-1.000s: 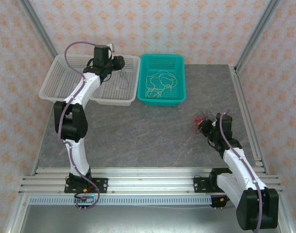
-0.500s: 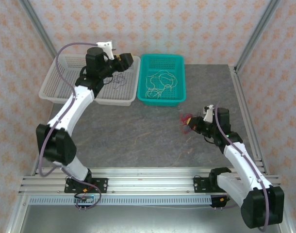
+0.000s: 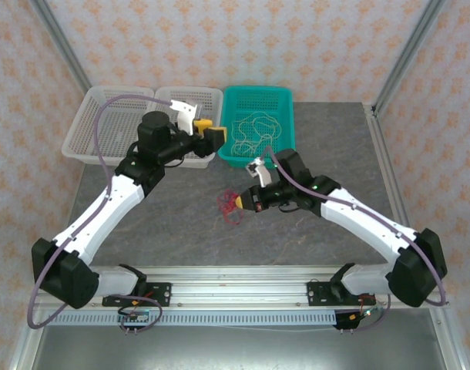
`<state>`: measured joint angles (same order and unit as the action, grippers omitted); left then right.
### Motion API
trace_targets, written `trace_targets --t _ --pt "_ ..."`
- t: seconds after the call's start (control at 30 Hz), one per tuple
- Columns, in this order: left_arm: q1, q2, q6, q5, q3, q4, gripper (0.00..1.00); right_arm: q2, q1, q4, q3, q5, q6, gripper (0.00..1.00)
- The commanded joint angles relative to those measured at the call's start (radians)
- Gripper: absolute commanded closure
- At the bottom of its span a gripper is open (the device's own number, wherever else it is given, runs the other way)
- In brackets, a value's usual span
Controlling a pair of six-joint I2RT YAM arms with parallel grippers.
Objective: Untangle the cables
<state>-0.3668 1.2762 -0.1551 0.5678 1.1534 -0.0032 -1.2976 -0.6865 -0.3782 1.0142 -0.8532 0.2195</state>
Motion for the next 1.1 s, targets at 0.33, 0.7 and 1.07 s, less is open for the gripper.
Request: trace_targets --t 0.33,0.7,1.07 --pt "-0.055 -0.08 -0.029 -0.061 -0.235 -0.064 0.37 0.036 0.047 0.171 -0.282 0.378 0.086 1.0" --pt "-0.155 0.006 -0.019 -0.022 -0.38 -0.08 0.43 0.025 0.127 0.27 -0.356 0.346 0.138 1.0" --pt "-0.172 0.401 -0.085 0.177 -0.261 0.122 0.48 0.044 0.139 0.285 -0.366 0.295 0.159 1.0"
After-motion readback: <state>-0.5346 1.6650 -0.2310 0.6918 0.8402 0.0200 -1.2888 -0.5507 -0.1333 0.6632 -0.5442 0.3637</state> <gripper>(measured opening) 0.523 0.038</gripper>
